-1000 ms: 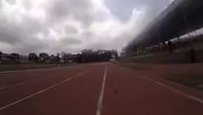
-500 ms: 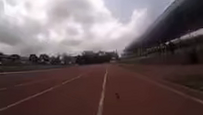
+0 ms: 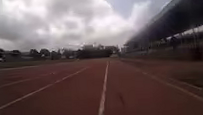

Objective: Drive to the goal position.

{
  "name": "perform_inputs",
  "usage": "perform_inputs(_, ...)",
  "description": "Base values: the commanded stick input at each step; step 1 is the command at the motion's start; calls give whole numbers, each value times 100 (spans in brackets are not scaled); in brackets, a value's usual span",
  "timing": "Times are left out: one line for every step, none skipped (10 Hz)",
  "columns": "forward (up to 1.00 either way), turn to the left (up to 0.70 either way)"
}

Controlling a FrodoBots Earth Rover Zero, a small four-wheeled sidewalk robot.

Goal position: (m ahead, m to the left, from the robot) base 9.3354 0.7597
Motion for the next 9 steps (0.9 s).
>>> perform_inputs(70, 0)
perform_inputs(70, 0)
perform_inputs(70, 0)
perform_inputs(70, 0)
perform_inputs(70, 0)
perform_inputs(70, 0)
perform_inputs(70, 0)
perform_inputs(70, 0)
perform_inputs(70, 0)
